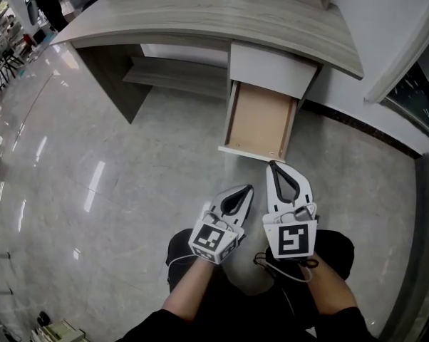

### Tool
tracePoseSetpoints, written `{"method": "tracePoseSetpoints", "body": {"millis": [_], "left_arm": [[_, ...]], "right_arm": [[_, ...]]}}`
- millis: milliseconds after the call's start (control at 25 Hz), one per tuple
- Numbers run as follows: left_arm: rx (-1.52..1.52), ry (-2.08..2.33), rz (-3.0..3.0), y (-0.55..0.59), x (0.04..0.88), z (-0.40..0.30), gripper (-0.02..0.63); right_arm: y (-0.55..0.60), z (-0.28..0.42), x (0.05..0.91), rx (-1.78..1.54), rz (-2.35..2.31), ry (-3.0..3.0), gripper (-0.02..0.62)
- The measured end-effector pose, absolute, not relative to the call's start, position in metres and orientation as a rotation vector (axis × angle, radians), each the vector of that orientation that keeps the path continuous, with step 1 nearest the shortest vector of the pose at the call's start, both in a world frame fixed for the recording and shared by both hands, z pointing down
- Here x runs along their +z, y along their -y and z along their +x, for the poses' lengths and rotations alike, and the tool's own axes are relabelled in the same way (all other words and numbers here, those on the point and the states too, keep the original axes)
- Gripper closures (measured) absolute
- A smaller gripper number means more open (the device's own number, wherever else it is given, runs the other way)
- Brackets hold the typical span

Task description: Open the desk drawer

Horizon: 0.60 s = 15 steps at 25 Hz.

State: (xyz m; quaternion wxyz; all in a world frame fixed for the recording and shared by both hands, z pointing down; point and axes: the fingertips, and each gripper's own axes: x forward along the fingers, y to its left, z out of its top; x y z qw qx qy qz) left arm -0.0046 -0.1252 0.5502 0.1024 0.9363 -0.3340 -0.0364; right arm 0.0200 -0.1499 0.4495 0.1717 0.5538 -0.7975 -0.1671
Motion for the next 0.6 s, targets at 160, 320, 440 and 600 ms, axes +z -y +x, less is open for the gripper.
{"method": "tracePoseSetpoints", "body": {"millis": [160,320,440,600], "left_arm": [[-0.124,1.051,2.774,0.125,0.531,-0.017,0.603],[-0.126,1.098,2.76,0.124,0.524,-0.028,0.603],[-0.15,1.136,2.721,0.124,0.521,-0.036,0.603],[-0.155,1.165,2.71,0.126,0.516,-0.04,0.603]], "right_arm": [[0.137,0.022,0.45,-0.42,1.712,2.367,0.589],[0.12,0.028,0.47,-0.283,1.774,2.406,0.589],[0.114,0.028,0.479,-0.244,1.77,2.404,0.589],[0.113,0.026,0.471,-0.247,1.817,2.419,0.589]]}}
